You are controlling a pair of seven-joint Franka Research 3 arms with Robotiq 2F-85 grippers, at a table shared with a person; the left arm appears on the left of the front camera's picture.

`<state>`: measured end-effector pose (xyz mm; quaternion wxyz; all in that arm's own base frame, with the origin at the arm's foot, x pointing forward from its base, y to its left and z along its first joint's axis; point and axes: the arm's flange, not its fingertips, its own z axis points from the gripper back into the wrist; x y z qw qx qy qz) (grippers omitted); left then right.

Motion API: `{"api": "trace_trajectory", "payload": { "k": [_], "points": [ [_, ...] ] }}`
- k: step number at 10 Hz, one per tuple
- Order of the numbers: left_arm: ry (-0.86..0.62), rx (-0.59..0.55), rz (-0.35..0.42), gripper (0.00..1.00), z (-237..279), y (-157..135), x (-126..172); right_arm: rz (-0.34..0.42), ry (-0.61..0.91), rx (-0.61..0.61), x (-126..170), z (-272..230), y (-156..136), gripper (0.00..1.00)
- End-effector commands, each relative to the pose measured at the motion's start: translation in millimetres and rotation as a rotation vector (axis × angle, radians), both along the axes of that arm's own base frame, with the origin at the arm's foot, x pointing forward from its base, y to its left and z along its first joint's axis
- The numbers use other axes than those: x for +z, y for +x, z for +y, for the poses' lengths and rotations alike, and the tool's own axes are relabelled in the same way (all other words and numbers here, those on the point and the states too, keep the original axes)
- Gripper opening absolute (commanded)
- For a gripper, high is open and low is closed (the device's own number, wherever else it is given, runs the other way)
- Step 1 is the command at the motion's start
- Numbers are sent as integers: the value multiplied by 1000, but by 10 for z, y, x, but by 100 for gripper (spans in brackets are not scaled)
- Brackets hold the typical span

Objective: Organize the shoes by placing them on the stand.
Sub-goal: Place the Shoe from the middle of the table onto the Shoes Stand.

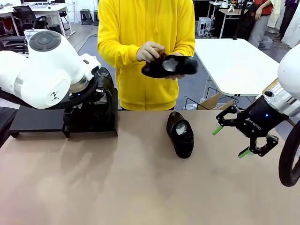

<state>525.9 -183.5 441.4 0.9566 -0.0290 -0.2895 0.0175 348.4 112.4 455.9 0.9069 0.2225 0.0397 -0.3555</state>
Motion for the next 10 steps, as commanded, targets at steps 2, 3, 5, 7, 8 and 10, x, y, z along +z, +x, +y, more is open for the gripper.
{"api": "trace_trajectory", "payload": {
  "k": [2, 3, 5, 7, 8, 10],
  "points": [
    [-6, 25, -19, 0, -121, 154, -26, -9, 7, 15, 3, -11, 16, 100],
    [-14, 24, -15, 0, -143, 183, -37, -9, 7, 15, 3, -11, 16, 100],
    [-9, 23, 11, 0, -170, 228, -73, -9, 7, 15, 3, -11, 16, 100],
    [-8, 30, 33, 0, -173, 271, -105, -9, 7, 15, 3, -11, 16, 100],
    [-10, 39, 41, 5, -164, 293, -120, -9, 7, 15, 3, -11, 16, 100],
    [-9, 42, 45, 44, -164, 308, -129, -9, 7, 15, 3, -11, 16, 100]
  ]
}}
